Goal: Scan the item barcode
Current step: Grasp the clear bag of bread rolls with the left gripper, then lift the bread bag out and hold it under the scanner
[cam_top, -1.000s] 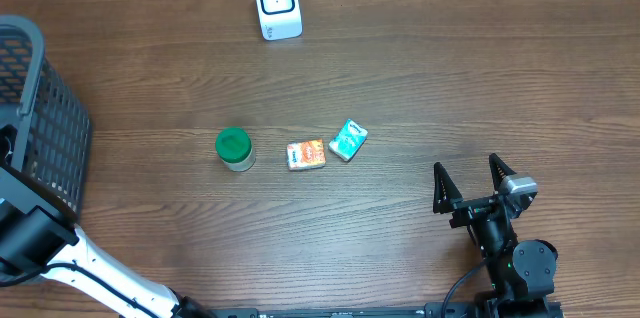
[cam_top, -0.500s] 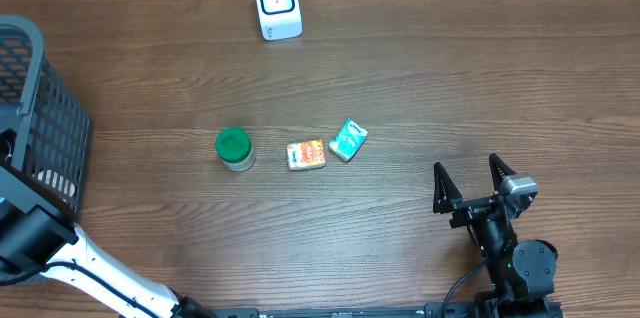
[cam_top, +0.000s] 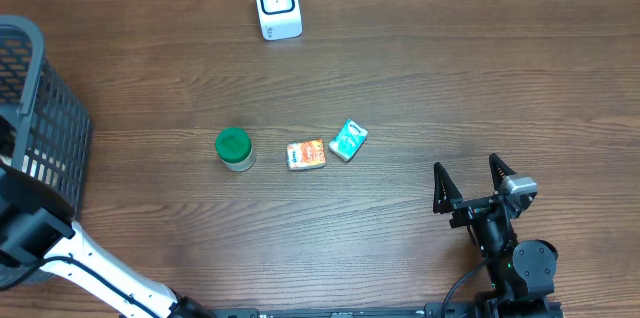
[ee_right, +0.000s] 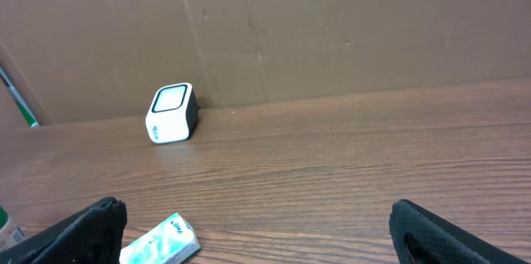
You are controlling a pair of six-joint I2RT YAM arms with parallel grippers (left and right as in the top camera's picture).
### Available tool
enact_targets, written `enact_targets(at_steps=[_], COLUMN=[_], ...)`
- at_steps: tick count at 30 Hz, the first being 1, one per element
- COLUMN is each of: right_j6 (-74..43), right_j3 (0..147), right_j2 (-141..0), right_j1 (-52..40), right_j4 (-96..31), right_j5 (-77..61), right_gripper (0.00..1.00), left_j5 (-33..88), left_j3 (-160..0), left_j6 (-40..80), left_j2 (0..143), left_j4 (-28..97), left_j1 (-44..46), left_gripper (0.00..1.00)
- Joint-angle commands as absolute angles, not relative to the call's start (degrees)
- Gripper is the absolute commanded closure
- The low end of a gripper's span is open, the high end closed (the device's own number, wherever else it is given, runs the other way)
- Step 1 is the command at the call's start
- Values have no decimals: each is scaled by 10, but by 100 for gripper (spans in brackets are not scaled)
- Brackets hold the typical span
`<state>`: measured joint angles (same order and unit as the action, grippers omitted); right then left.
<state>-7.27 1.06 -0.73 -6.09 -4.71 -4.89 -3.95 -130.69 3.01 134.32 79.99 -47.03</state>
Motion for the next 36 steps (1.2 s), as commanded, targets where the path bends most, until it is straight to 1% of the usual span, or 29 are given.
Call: enact_targets(at_steps=[1,5,9,15,19,23,25,26,27,31,36], right_j6=[-72,-72,-72,-72,-72,-72,-72,-72,-72,-72,-72], right_j3=[5,5,5,5,5,5,5,5,5,5,5], right_j2=[-2,-2,-2,-2,-2,-2,-2,-2,-2,-2,-2], right_j1=[-64,-64,-64,-64,-64,-64,-64,-64,-64,-64,-64], right_j4=[-44,-44,-44,-44,-44,-44,-44,-44,-44,-44,-44], right_j5=[-43,-43,-43,-43,-43,-43,-43,-43,-43,-43,-43], right_gripper=[0,0,0,0,0,0,0,0,0,0,0], left_j5=[54,157,247,311,344,343,341,334,320,198,130], left_j3=[-1399,-1468,-1499,-1501,-1501,-1501,-1501,-1501,-1501,-1501,-1501], left_j6=[34,33,34,34,32,30,18,5,3,4,4], left_j2=[1312,1280,1230,1122,1061,1018,1007,1004,1004,1020,1050], left_j4=[817,827,827,833,835,840,848,857,864,905,953], left_j1=[-472,-472,-472,-470,-451,-401,-361,-324,-301,-187,-106], left_gripper=[96,96,96,96,96,96,96,96,96,96,96])
